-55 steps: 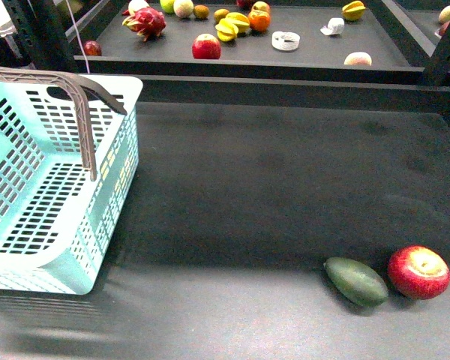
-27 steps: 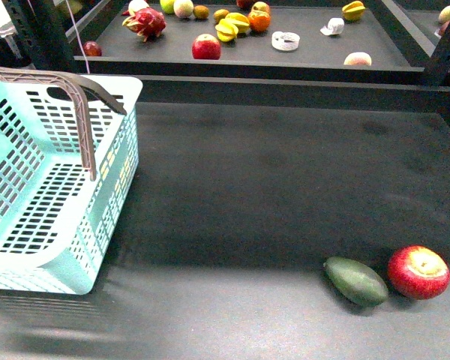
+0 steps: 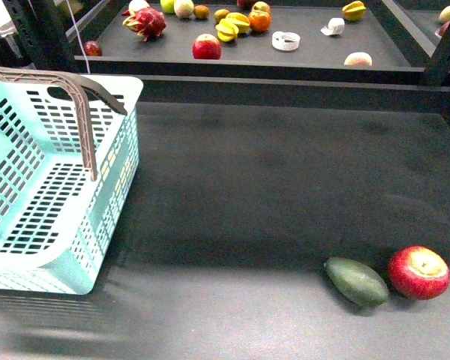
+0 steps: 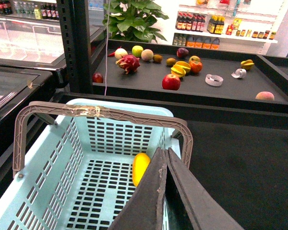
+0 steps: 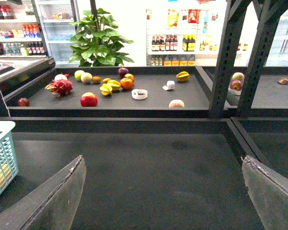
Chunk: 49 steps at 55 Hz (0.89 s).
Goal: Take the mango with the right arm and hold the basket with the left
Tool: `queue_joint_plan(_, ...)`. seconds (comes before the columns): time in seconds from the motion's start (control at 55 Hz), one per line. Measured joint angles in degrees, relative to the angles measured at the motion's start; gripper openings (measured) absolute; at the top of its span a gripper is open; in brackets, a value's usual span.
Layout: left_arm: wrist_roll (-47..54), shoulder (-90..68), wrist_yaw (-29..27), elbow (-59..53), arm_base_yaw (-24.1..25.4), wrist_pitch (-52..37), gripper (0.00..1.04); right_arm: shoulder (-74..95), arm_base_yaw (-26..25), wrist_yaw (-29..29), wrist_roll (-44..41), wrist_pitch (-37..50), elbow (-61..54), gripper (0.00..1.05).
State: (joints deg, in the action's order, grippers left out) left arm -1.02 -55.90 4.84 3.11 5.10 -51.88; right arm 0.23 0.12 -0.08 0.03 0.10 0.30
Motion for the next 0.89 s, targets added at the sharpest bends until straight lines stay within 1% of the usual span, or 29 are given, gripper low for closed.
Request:
queue_joint_plan(0.018, 0.1, 1.1, -0.3, -0.2, -0.2, 0.7, 0.04, 0.0, 0.0, 0.0, 0.0, 0.0, 0.0, 0.97)
queue_joint_plan(0.073, 0.2, 4.1, -4.0, -0.8, -3.0, 3.1, 0.04, 0.0, 0.0, 0.0, 0.0, 0.0, 0.0, 0.97)
queue_joint_plan(0.164, 0.4, 8.7, -4.4, -1.6, -4.9, 7.0, 0.04, 0.0, 0.0, 0.0, 0.0, 0.0, 0.0, 0.97)
queue_joint_plan(0.71, 0.5, 31.6, -4.8, -1.9, -5.0, 27.6, 0.04, 0.0, 0.0, 0.0, 0.0, 0.0, 0.0, 0.97)
queue_joint_plan(0.892, 0.6, 37.3, -4.9, -1.9, -5.0, 33.1, 0.04, 0.0, 0.0, 0.0, 0.0, 0.0, 0.0, 0.97)
